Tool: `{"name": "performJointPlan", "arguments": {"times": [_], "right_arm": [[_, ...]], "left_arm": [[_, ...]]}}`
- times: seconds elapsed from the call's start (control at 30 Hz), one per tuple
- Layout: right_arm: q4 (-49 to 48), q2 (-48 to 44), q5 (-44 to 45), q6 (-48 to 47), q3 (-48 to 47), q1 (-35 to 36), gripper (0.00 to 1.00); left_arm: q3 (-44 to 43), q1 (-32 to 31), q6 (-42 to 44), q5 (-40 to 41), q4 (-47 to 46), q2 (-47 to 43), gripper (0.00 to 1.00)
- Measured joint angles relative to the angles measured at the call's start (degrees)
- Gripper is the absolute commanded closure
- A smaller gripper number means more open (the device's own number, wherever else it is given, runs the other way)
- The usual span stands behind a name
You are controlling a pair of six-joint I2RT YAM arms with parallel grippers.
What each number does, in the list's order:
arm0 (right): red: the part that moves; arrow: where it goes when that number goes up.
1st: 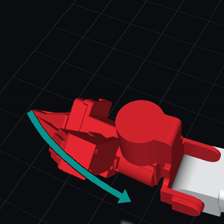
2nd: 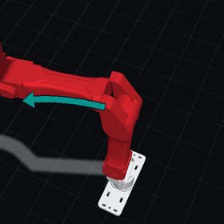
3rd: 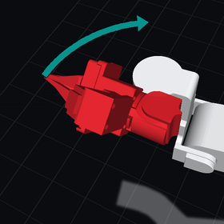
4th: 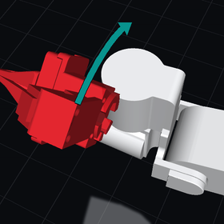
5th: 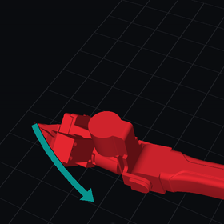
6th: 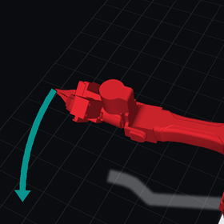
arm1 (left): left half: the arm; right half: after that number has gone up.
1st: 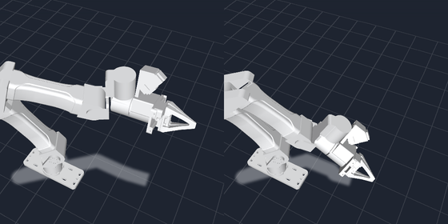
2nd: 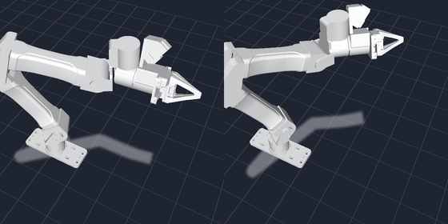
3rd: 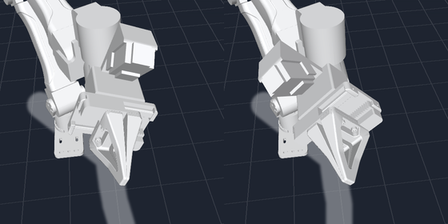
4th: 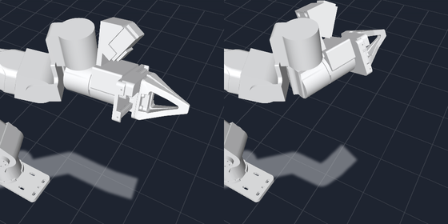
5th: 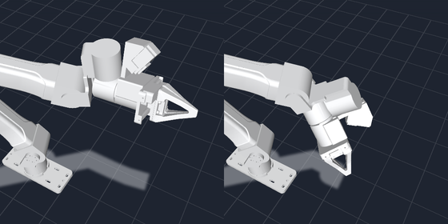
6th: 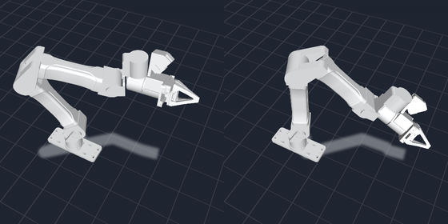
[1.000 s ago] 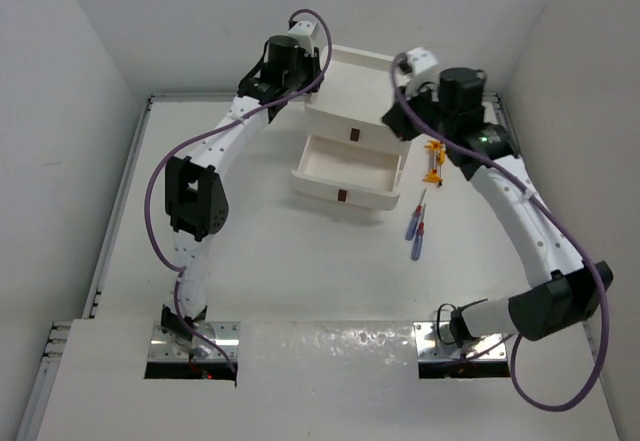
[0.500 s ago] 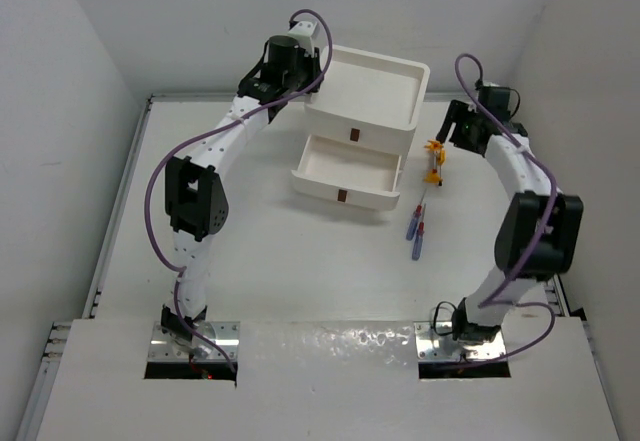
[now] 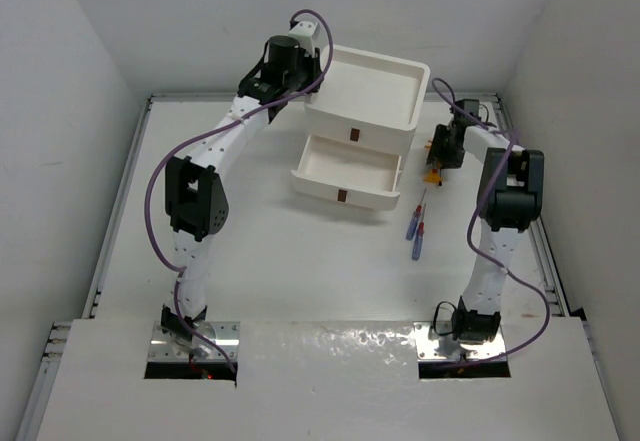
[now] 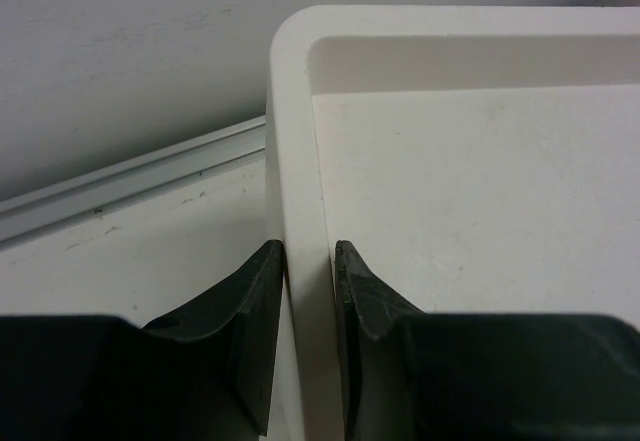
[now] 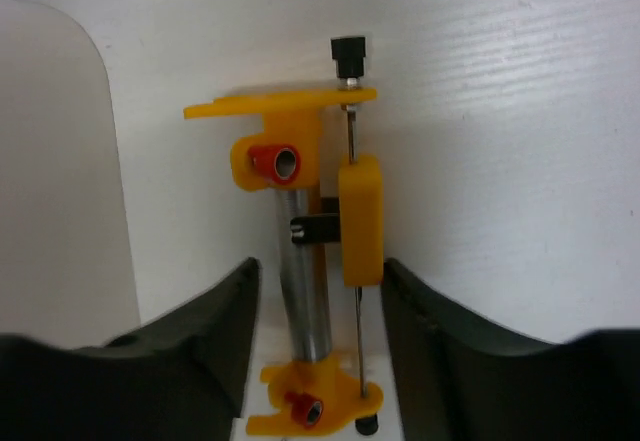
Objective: Sort the tools into containers
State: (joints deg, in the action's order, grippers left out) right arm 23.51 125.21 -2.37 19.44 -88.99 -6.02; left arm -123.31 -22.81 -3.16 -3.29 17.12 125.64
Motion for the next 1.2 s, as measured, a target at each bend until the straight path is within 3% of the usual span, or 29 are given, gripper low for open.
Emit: {"name": "performJointPlan", "arguments": {"times": [0.17, 0.23, 0.47, 0.73, 0.87, 0.97, 1.07, 1.2], "right_arm": [[-3.1, -1.6, 0.9, -0.1, 3.5, 0.0, 0.94], [-3.4, -2.6, 1.9, -0.6, 4.8, 0.0, 1.00], [-2.2, -12.7, 4.5, -4.7, 9.6, 0.0, 1.00], [-12.1, -41.9, 3.9, -9.4, 18.3, 1.1, 1.00], [-19.3, -52.5, -1.5, -16.7, 19.9, 9.7, 1.00], [-20.1, -52.9, -9.0, -24.1, 17.9, 20.7, 1.00], [-16.6, -47.4, -13.7, -31.5, 13.8, 30.3, 1.00], [-6.0, -35.1, -11.6, -41.0, 5.8, 36.6, 0.99]], "left_arm": [[0.0, 0.0, 0.1, 0.2, 0.0, 0.0, 1.00], [0.0, 0.0, 0.1, 0.2, 0.0, 0.0, 1.00], [0.0, 0.0, 0.1, 0.3, 0.0, 0.0, 1.00], [-0.1, 0.0, 0.1, 0.2, 0.1, 0.0, 1.00], [-0.1, 0.0, 0.1, 0.1, 0.1, 0.0, 1.00], [-0.1, 0.0, -0.1, 0.1, 0.1, 0.0, 1.00], [-0.1, 0.0, -0.1, 0.1, 0.0, 0.0, 1.00], [0.0, 0.0, -0.1, 0.2, 0.0, 0.0, 1.00]]}}
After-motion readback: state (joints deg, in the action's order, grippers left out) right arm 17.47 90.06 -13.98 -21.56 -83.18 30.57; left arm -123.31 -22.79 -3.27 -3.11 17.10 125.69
